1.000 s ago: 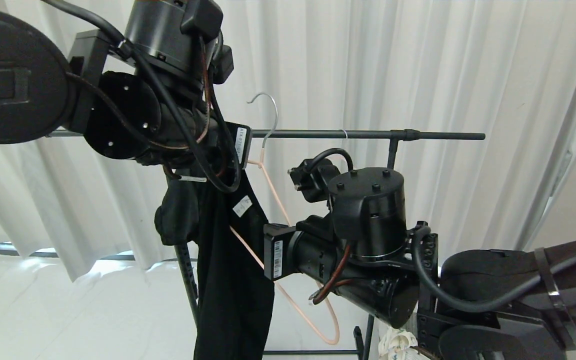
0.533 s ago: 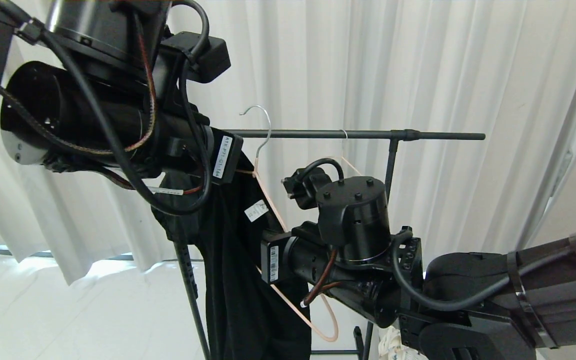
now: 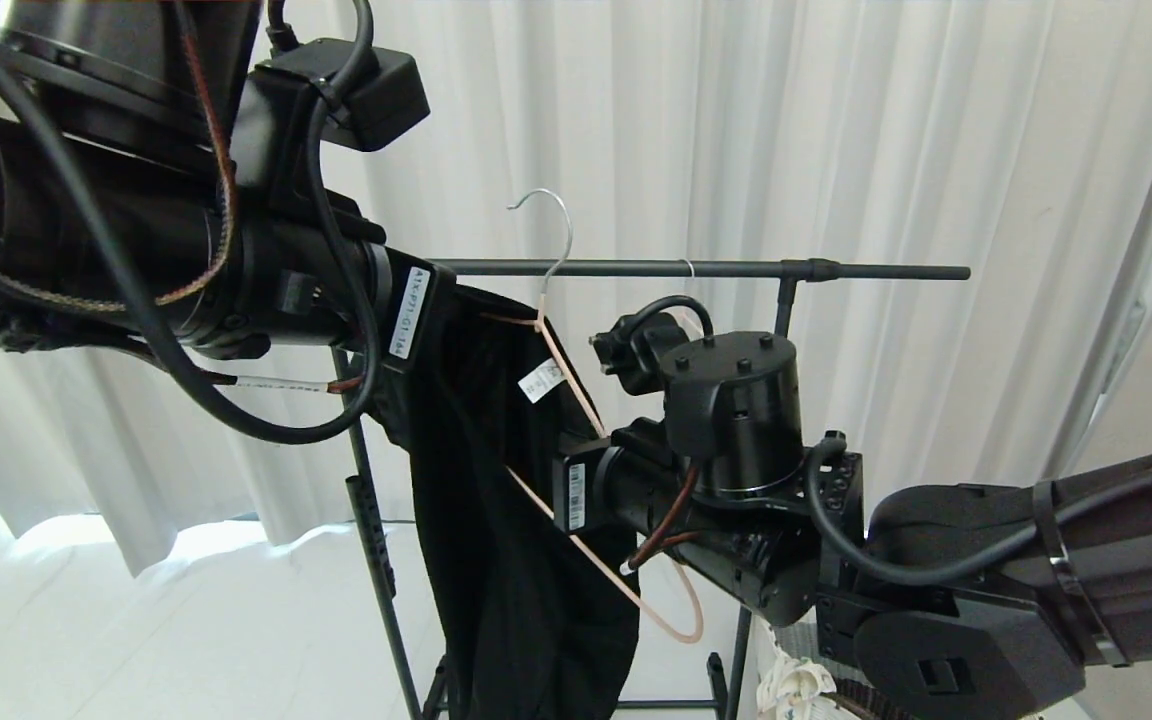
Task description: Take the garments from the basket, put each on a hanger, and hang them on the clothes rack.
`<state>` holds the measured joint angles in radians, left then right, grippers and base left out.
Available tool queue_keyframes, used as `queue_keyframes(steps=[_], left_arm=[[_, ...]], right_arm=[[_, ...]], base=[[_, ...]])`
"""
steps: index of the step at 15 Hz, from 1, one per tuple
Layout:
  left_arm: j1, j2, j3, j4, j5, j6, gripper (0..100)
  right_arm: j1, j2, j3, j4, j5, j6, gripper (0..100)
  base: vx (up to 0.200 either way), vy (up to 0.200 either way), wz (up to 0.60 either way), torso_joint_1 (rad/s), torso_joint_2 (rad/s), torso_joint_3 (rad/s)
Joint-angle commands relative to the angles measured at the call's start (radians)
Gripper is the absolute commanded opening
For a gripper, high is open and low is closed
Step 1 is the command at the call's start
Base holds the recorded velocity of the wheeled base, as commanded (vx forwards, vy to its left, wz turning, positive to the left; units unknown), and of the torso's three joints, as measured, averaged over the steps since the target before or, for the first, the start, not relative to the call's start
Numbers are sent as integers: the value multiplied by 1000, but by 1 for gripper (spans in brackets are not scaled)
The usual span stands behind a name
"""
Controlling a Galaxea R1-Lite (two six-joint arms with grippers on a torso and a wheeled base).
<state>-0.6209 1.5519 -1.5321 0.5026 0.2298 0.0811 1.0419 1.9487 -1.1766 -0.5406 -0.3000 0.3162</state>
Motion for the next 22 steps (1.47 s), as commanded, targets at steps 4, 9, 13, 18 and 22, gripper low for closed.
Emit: queue_keyframes(steps=[4, 9, 13, 18, 22], left_arm=[[-5, -49, 26, -1, -1, 3, 100], [-2, -102, 92, -35, -1, 3, 100], [-5, -274, 400, -127, -23, 171, 100], [27, -418, 745, -475, -331, 345, 100], [-8, -440, 774, -473, -538, 381, 100]], right_arm=[[-28, -17, 11, -101, -7, -109, 0], [-45, -36, 144, -321, -2, -269, 0], [-89, -103, 354, -427, 137, -351, 0], [-152, -226, 663, -521, 410, -526, 0], [-122, -251, 747, -536, 481, -597, 0]], base=[[0, 0, 0, 0, 0, 0], [0, 0, 0, 0, 0, 0], [0, 0, 0, 0, 0, 0], [0, 0, 0, 0, 0, 0], [0, 0, 0, 0, 0, 0]])
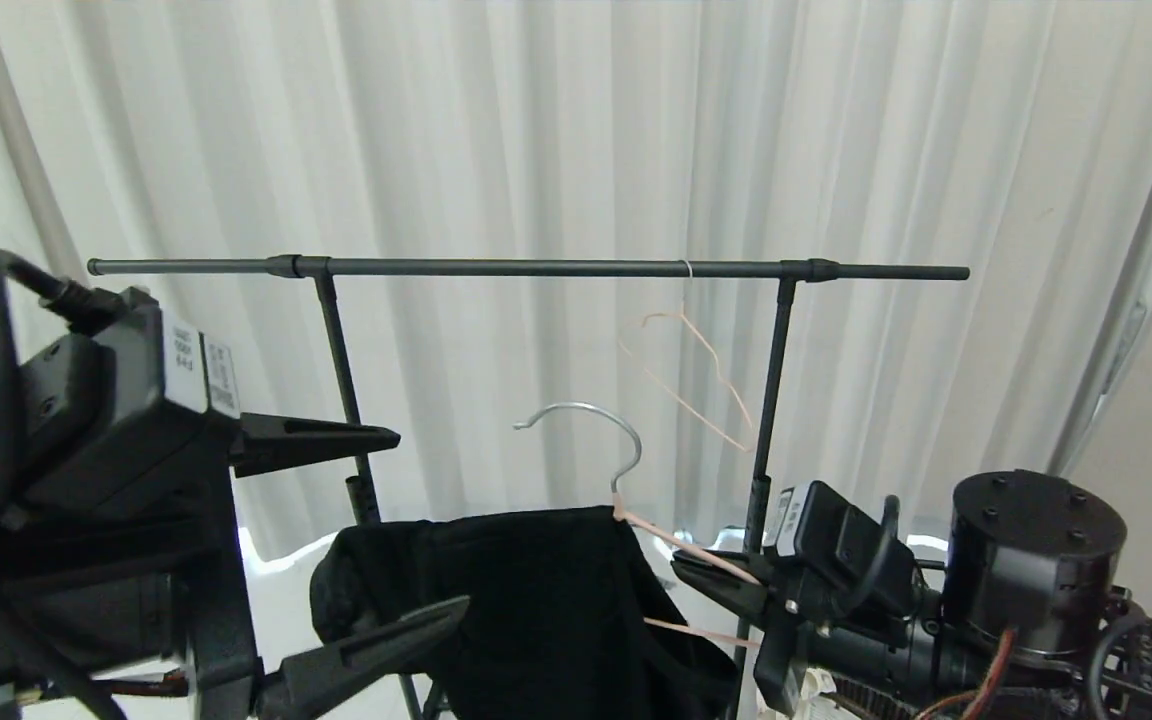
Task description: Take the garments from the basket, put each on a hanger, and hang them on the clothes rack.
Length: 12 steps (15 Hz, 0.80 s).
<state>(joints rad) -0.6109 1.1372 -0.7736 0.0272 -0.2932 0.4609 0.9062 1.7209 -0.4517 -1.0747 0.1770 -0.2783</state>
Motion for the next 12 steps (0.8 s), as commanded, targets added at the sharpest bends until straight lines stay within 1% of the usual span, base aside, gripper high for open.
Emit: queue_keyframes(steps=[1, 3, 4, 5, 6, 8, 12], left_arm=[[-44, -19, 27, 0, -26, 1, 100], [-69, -1, 48, 0, -29, 2, 100], [-81, 1, 77, 0, -34, 2, 100], [-87, 1, 94, 0, -37, 2, 100], [-99, -1, 135, 0, -38, 2, 100], [-130, 4, 180, 0, -38, 2, 100], [-141, 38, 191, -1, -38, 1, 100]], right_arm=[[36, -26, 39, -19, 10, -7, 0], [73, -52, 103, -42, 10, -15, 0], [91, -63, 133, -59, 9, -16, 0], [97, -66, 142, -68, 9, -18, 0], [111, -78, 150, -76, 6, -24, 0], [123, -79, 146, -77, 7, -48, 0], [177, -72, 140, -77, -1, -50, 0]], base=[[0, 0, 0, 0, 0, 0], [0, 0, 0, 0, 0, 0], [0, 0, 0, 0, 0, 0], [0, 0, 0, 0, 0, 0], [0, 0, 0, 0, 0, 0], [0, 0, 0, 0, 0, 0], [0, 0, 0, 0, 0, 0]])
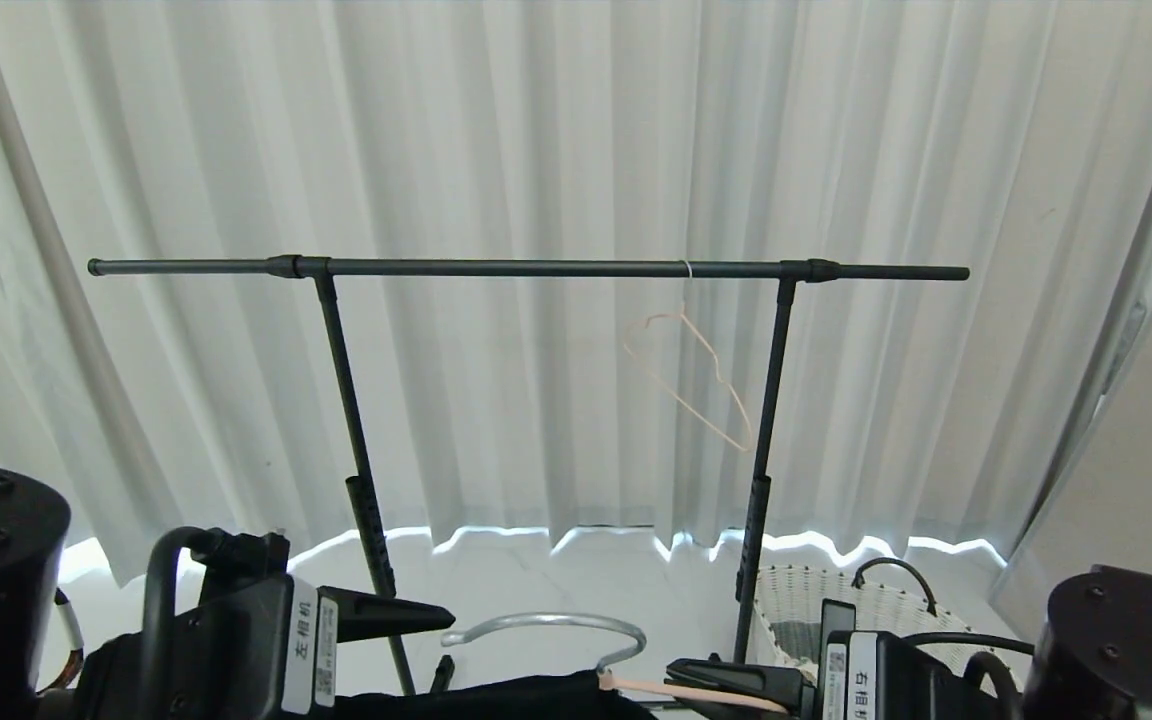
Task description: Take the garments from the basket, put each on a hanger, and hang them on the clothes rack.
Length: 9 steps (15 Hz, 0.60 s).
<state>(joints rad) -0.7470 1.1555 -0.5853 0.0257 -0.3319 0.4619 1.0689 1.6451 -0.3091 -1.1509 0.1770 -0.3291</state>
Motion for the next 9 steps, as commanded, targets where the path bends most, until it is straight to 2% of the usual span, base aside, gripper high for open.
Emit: queue_keyframes(steps=[1, 5, 6, 9], left_arm=[[-6, 29, 4, 0, 1, -2, 100], [-5, 56, 2, -3, 4, -9, 100], [-5, 55, 1, -3, 5, -9, 0], [-3, 53, -1, -4, 5, -9, 0]], right_arm=[[19, 5, -4, 0, -1, -1, 0], [39, -1, -10, 0, -2, -1, 0], [48, -1, -11, 0, -11, -1, 0], [75, -1, -16, -1, -37, 4, 0]], base=[[0, 0, 0, 0, 0, 0], [0, 0, 0, 0, 0, 0], [0, 0, 0, 0, 0, 0], [0, 0, 0, 0, 0, 0]])
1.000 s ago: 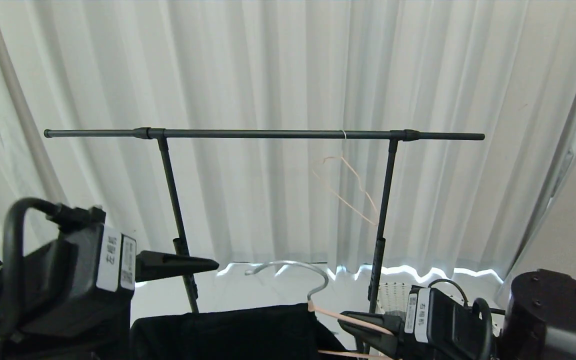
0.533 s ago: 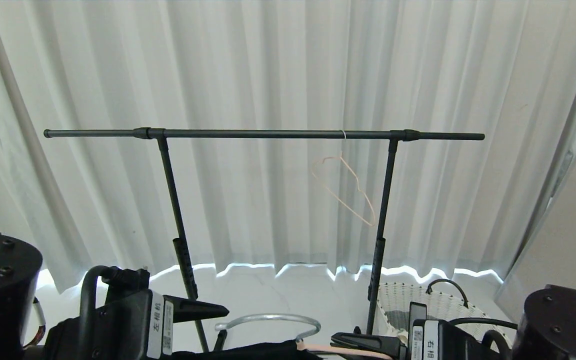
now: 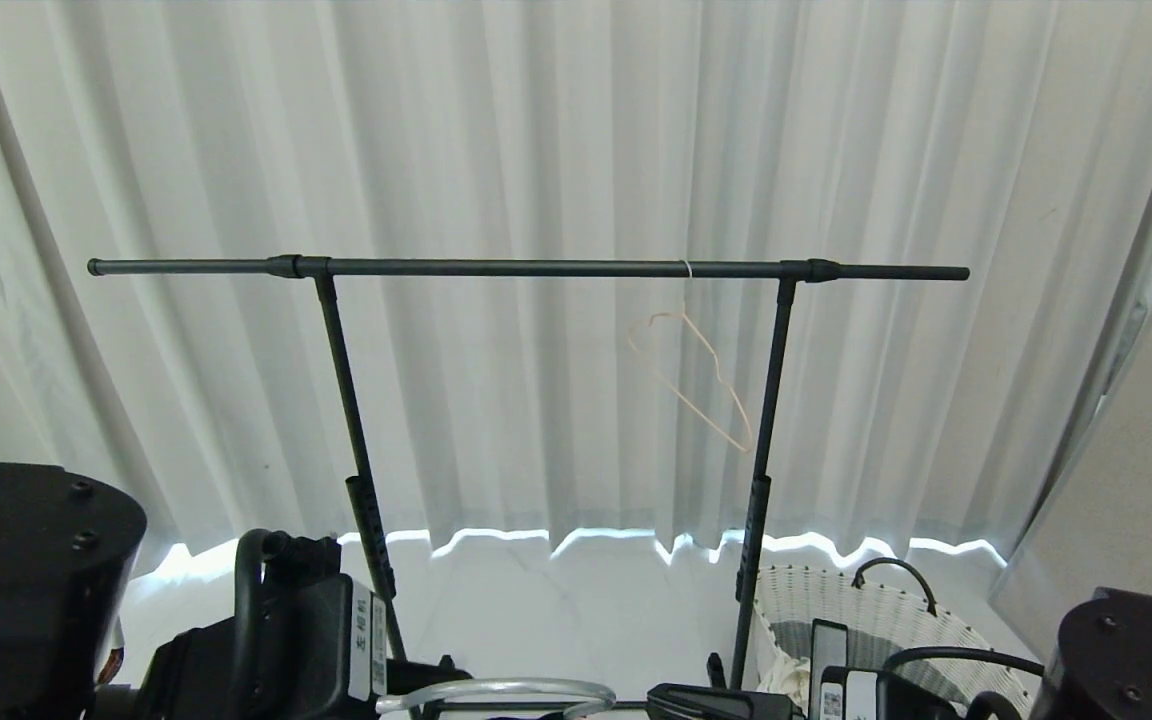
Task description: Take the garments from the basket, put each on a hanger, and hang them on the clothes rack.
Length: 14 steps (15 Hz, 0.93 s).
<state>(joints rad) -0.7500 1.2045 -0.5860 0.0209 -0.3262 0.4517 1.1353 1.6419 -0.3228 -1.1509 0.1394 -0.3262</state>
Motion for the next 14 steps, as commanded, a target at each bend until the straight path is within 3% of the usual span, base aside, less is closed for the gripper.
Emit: queue_keyframes(steps=[1, 5, 6, 11, 14], left_arm=[[0, 1, 2, 1, -1, 1, 0], [-3, 3, 3, -1, -2, 4, 0], [-3, 3, 5, 1, -2, 4, 0], [43, -5, 44, -16, 32, 7, 0], [121, -8, 103, -117, 79, 7, 0]], right_arm=[[11, 3, -4, -1, -1, 1, 0], [11, -2, -2, -1, 0, 3, 0], [11, -2, -2, -1, 0, 3, 100], [-14, -7, 8, -1, -18, 4, 100], [-45, -5, 22, -1, -32, 30, 100]], base=[[0, 0, 0, 0, 0, 0], [0, 0, 0, 0, 0, 0], [0, 0, 0, 0, 0, 0], [0, 0, 0, 0, 0, 0], [0, 0, 0, 0, 0, 0]])
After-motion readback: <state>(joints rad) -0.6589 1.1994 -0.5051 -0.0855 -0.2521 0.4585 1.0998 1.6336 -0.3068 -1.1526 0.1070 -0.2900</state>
